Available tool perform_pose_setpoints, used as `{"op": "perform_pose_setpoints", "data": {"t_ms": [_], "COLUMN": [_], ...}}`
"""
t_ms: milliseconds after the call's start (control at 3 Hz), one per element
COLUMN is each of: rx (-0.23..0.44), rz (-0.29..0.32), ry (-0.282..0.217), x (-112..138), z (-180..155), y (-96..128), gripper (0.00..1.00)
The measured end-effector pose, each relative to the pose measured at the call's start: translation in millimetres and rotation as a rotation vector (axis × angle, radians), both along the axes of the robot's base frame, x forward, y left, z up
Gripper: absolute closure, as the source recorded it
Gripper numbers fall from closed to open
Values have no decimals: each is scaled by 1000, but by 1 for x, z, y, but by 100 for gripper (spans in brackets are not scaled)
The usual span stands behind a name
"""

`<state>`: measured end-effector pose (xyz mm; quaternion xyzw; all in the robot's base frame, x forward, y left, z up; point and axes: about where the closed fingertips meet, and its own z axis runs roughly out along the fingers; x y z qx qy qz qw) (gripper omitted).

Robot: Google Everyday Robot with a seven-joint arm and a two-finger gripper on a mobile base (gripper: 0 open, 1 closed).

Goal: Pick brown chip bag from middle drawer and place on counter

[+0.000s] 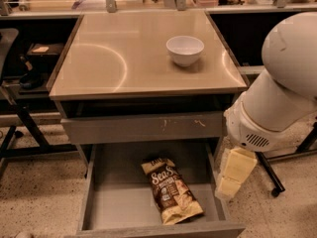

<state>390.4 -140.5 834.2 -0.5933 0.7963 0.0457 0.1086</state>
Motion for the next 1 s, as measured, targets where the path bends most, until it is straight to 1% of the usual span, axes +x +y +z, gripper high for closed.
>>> {"op": "perform_pose_setpoints", "data": {"t_ms": [333,667,1000], "rx": [0,3,13], "rz": [0,-11,-37], "ry": [0,5,35], "x": [0,0,15], "z": [0,-28,-94], "y": [0,10,32], "gripper": [0,0,0]}}
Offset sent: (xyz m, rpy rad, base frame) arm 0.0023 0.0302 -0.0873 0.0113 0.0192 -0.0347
